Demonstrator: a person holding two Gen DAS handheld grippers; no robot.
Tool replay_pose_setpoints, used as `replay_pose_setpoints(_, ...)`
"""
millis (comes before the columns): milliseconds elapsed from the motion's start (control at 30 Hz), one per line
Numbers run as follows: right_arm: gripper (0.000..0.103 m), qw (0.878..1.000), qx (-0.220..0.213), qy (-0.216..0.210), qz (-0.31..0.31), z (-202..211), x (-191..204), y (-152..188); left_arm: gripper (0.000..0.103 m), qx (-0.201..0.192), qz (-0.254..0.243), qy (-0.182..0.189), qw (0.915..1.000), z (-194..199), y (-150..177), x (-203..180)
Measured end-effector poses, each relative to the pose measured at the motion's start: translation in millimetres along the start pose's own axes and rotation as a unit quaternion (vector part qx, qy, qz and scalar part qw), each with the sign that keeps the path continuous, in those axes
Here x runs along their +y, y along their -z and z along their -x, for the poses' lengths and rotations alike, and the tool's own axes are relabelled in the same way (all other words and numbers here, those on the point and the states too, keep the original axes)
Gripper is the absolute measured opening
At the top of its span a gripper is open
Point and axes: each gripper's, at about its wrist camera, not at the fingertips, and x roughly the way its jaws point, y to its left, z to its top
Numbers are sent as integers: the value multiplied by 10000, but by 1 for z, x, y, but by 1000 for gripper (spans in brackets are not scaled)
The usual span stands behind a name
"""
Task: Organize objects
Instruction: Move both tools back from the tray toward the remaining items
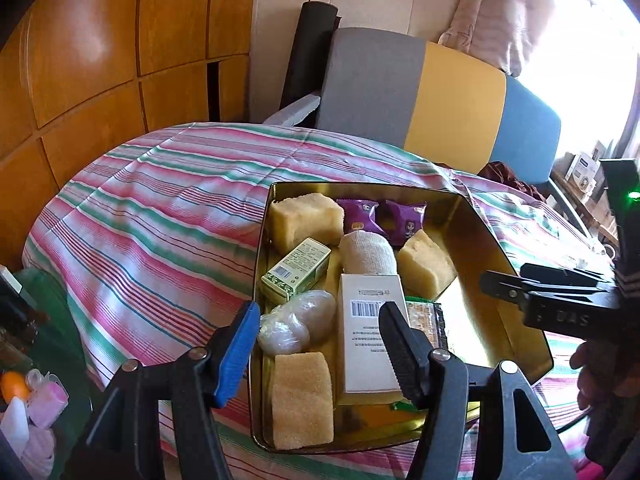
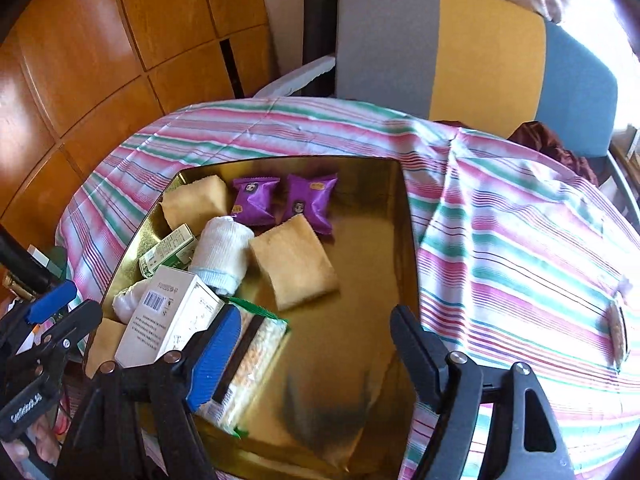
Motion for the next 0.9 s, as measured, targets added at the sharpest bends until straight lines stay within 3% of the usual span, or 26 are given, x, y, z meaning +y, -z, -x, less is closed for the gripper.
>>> replay_pose_setpoints(233,79,9997,-33,193,-142,21,-26,16,63,-59,-117,-16,9999,5,-1,-9)
replay_pose_setpoints(500,79,9951,4,594,-789,44,-96,32,63,-130,-353,52,9993,11,-4,-29)
replay_pose_setpoints(900,79,9654,205,1616,-2038,85,-233,73,63,-98,-1024,458,9936,6,-10,-93)
